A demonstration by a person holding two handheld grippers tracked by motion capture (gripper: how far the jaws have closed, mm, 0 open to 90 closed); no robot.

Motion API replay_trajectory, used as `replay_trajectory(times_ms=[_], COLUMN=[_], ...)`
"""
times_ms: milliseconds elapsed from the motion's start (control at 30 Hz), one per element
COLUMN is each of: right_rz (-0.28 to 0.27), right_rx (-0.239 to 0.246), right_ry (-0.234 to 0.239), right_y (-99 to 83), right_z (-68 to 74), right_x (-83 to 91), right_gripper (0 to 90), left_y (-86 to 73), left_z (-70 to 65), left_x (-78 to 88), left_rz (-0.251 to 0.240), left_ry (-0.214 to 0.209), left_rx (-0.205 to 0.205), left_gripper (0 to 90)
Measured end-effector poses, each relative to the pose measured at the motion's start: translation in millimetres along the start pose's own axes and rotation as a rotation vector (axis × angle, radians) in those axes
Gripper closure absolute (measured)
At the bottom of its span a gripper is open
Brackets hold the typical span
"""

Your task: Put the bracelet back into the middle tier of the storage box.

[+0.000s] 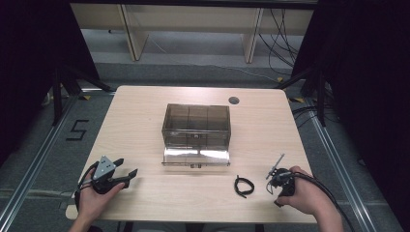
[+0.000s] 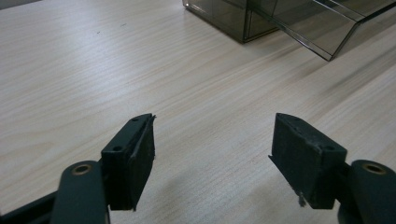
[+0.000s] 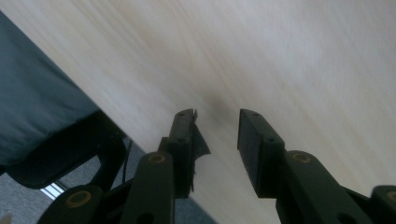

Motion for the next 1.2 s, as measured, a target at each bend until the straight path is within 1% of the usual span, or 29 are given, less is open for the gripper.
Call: replay_trajectory(times_ms=[33,100,133,167,233,267,300,333,400,433,467,500,533,567,600,667,700,733,767,800,833,900,933,967,1000,1100,1133,1167,1200], right_rz=[0.001,0.029,0.038,0.030,0.038,0.038,0.025,0.041,0.035,0.037,0.034,0.021,0.001,-0.022,0.000,0.001,-0.021,-0.047,-0.040,-0.077,-0.078,-0.086,-0.083,-0.078,-0.072,-0.081,-0.078,-0.068,-0.063], right_rx=[-0.007,-0.029,-0.055,-0.040,-0.062,-0.062,0.000,-0.056,-0.023,-0.028,-0.019,-0.047,-0.044,-0.043,-0.082,-0.077,-0.055,-0.019,-0.030,0.027,-0.009,0.018,0.037,0.040,0.068,0.111,0.115,0.105,0.104], right_ry=[0.000,0.003,0.005,0.011,0.017,0.017,0.010,0.023,0.019,0.013,0.015,0.017,0.006,0.007,-0.016,-0.010,-0.016,-0.007,-0.005,-0.022,-0.018,-0.019,-0.032,-0.039,-0.039,-0.039,-0.033,-0.037,-0.036], right_y=[-4.9,-13.3,-16.0,-17.6,-18.1,-18.1,-18.4,-15.2,-11.6,-9.4,-6.7,-3.8,-0.4,2.8,5.0,7.5,11.5,20.2,23.0,28.8,32.3,40.4,44.5,48.4,52.3,64.0,67.2,69.9,72.8], right_z=[-1.1,-1.0,0.8,-0.5,3.0,3.0,-1.8,5.4,3.7,4.6,3.9,5.3,2.2,-2.0,-0.3,-0.6,-1.6,-0.6,1.9,-0.3,3.0,3.2,2.5,2.7,1.5,-1.4,-1.4,-0.5,0.2], right_x=[-0.7,-1.4,-1.3,-3.3,-5.1,-5.1,-7.4,-6.7,-7.4,-6.5,-5.8,-4.4,-4.0,-3.2,-0.3,0.2,0.7,2.2,3.1,2.5,4.0,5.4,5.9,6.5,6.7,6.7,6.4,6.6,6.1], right_gripper=[65.9,65.0,64.7,64.5,64.1,64.1,64.1,64.1,64.3,64.8,66.7,69.4,72.0,73.0,72.7,71.6,71.3,70.1,70.1,70.7,71.2,71.4,72.2,73.4,74.1,77.7,78.5,79.1,79.4], left_y=[0.0,0.0,0.1,0.2,0.2,0.2,0.1,0.1,0.1,0.2,0.2,0.2,0.2,0.2,0.2,0.2,0.2,0.2,0.2,0.2,0.2,0.2,0.2,0.2,0.2,0.2,0.2,0.1,-0.1], left_z=[0.1,-0.3,-0.1,-0.3,-0.5,-0.6,-0.7,-1.1,-1.6,-1.9,-2.2,-2.2,-2.1,-2.0,-2.0,-1.8,-1.8,-1.7,-1.7,-1.8,-1.8,-1.9,-1.8,-1.7,-1.7,-1.6,-1.6,-1.7,-2.4], left_x=[0.3,-0.5,0.1,-0.3,-0.5,-0.4,-0.3,-0.2,-0.4,-0.6,-0.7,-0.6,-0.6,-0.6,-0.9,-0.8,-0.9,-0.9,-1.1,-1.2,-1.2,-1.2,-1.2,-1.1,-1.0,-1.3,-1.2,-1.3,-1.8], left_rz=[0.003,0.002,0.009,0.004,0.006,0.009,0.008,0.005,0.006,0.007,0.009,0.012,0.013,0.014,0.009,0.009,0.008,0.009,0.011,0.011,0.012,0.011,0.010,0.010,0.010,0.010,0.014,0.014,0.013], left_ry=[0.006,0.002,0.004,0.004,0.004,0.003,0.004,0.007,0.007,0.008,0.010,0.013,0.012,0.007,0.005,0.004,0.003,0.003,0.002,0.002,0.003,0.003,0.003,0.002,0.003,0.002,0.001,0.001,-0.002], left_rx=[0.002,0.002,-0.011,-0.016,-0.018,-0.020,-0.021,-0.021,-0.027,-0.029,-0.030,-0.033,-0.033,-0.030,-0.028,-0.027,-0.026,-0.026,-0.027,-0.027,-0.029,-0.029,-0.029,-0.028,-0.026,-0.025,-0.027,-0.027,-0.016], left_gripper=[28.5,28.1,28.1,28.1,28.3,28.3,28.5,28.8,28.9,28.8,28.7,28.7,28.6,28.5,28.5,28.4,28.4,28.4,28.4,28.4,28.4,28.4,28.4,28.4,28.5,28.5,28.6,28.6,28.6])
Point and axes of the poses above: each handheld gripper's, and its own axes: x roughly backward along the jaws, y roughly out of its top, z roughly to its left, the point moved 4 cm from there along -x, roughly forward along the jaws, and after that the axes turned 2 degrees about -x, right-handed, at the moved point
